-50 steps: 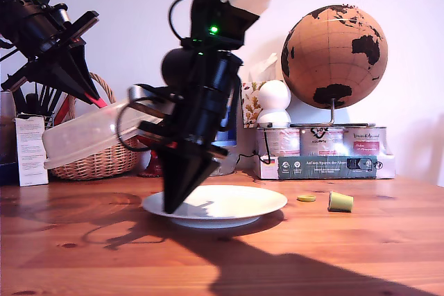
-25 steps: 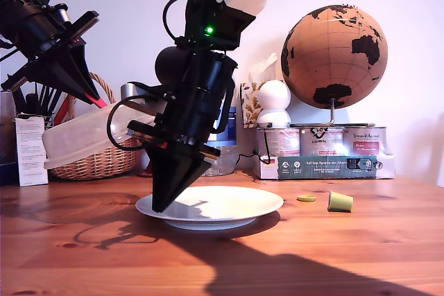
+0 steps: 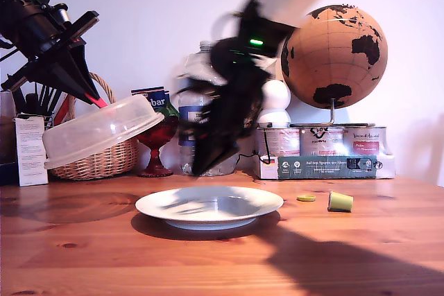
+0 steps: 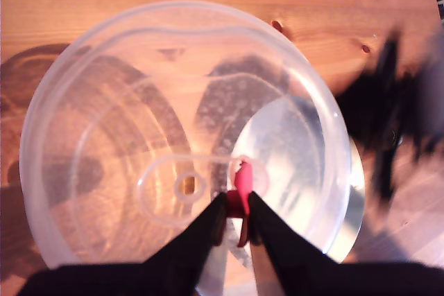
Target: Lift the plastic dome with your left arm while removing the green coffee capsule from the plate using your right arm.
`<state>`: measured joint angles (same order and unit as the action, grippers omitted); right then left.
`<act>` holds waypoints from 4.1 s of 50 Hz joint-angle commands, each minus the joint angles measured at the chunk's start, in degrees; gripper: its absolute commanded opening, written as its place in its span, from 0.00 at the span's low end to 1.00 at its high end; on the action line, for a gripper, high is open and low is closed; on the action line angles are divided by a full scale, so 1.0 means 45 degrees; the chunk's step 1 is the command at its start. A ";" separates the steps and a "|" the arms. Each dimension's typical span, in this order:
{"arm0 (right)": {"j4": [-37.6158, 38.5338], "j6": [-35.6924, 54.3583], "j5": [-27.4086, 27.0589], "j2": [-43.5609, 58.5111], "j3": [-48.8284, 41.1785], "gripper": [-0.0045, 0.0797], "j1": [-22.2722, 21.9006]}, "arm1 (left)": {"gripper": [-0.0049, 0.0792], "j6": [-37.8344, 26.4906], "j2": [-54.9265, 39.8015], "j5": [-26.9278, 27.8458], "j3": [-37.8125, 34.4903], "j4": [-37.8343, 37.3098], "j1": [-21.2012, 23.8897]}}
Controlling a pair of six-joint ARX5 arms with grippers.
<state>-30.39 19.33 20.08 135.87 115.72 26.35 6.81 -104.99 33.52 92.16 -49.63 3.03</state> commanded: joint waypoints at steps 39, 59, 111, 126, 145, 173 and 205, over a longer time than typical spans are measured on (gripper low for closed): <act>0.1268 0.1467 0.1409 -0.1603 0.0476 0.04 -0.1151 | 0.03 -0.0432 0.0262 0.0019 0.0214 0.0675 0.0287; -0.1307 0.1710 0.2375 -0.3347 0.0107 0.04 -0.1564 | 0.03 -0.0520 0.0243 -0.0272 0.0214 0.1015 0.1064; 0.1389 0.1826 0.2419 -1.1006 -0.9544 0.04 -0.3599 | 0.03 -0.0262 -0.1695 -0.2040 0.0214 0.2098 0.4760; 0.1098 0.2132 0.3259 -1.1030 -0.9636 0.04 -0.4226 | 0.03 -0.0189 -0.2438 -0.3147 0.0214 0.1991 0.5707; 0.1064 0.2390 0.3551 -1.1030 -0.9636 0.04 -0.4449 | 0.03 -0.0175 -0.2453 -0.3648 0.0214 0.1540 0.6203; 0.1171 0.2424 0.3555 -1.1030 -0.9636 0.04 -0.4444 | 0.03 -0.0398 -0.2453 -0.3517 0.1885 -0.0379 0.6368; 0.1268 0.2467 0.3701 -1.1030 -0.9636 0.04 -0.4498 | 0.03 -0.0675 -0.2603 -0.4046 0.1880 -0.1666 0.6533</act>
<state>-25.23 30.11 35.92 86.37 73.12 6.44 4.21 -114.91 15.31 101.32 -57.06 32.21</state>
